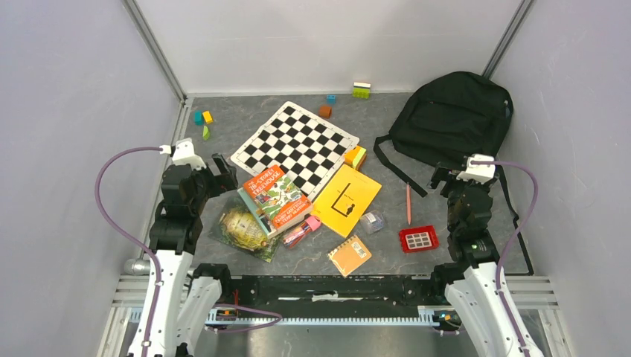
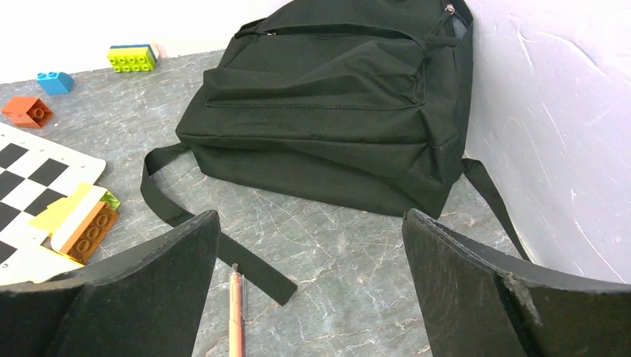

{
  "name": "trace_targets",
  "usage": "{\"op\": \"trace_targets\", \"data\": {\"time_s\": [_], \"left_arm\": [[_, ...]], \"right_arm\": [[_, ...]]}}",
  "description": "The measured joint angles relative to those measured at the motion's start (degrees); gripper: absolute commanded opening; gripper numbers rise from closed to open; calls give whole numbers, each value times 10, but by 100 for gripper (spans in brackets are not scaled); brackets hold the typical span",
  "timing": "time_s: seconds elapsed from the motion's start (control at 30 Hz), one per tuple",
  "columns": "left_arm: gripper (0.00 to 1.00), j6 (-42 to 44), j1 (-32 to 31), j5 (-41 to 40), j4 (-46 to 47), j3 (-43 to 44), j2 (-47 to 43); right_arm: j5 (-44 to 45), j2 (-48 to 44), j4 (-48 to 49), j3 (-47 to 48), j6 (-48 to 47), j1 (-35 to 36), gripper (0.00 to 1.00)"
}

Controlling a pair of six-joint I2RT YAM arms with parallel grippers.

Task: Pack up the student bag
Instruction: Pick up the student bag at the center of the board.

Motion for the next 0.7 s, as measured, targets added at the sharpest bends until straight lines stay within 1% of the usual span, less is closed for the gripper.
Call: {"op": "trace_targets", "data": {"time_s": [0.27, 0.43, 0.57, 0.7], "left_arm": [[100, 0, 0, -1, 0, 0, 5], [100, -2, 0, 0, 0, 6, 26], [100, -12, 0, 16, 19, 38, 75], [100, -15, 0, 48, 62, 119, 171]], "right_arm": [[2, 0, -9, 0, 0, 0, 98], [2, 1, -14, 0, 2, 0, 98], [-1, 21, -17, 11, -2, 0, 98], [2, 97, -17, 44, -6, 0, 98]]}}
